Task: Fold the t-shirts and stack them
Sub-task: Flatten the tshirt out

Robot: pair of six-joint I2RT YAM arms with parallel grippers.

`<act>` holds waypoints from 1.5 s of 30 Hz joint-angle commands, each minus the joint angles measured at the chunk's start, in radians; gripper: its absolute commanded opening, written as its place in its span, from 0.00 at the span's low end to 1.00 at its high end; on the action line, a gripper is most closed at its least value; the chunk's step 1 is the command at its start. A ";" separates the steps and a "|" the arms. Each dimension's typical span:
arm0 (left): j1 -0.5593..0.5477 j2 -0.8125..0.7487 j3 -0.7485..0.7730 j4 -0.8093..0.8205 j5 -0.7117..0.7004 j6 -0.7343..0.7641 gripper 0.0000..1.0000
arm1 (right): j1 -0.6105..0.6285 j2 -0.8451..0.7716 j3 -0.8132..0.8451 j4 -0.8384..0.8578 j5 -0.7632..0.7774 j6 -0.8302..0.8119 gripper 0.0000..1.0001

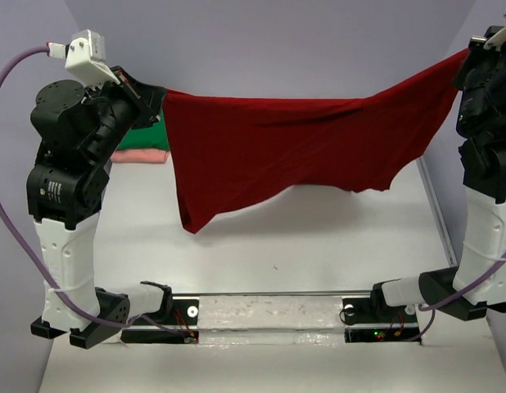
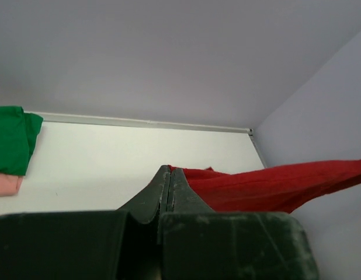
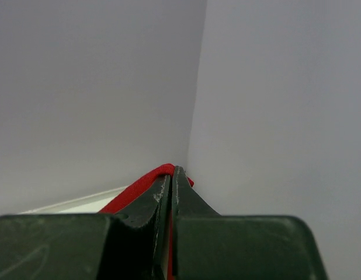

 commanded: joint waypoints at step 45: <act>0.003 -0.261 0.049 0.305 0.161 -0.119 0.00 | 0.070 -0.358 0.208 0.079 -0.203 0.032 0.00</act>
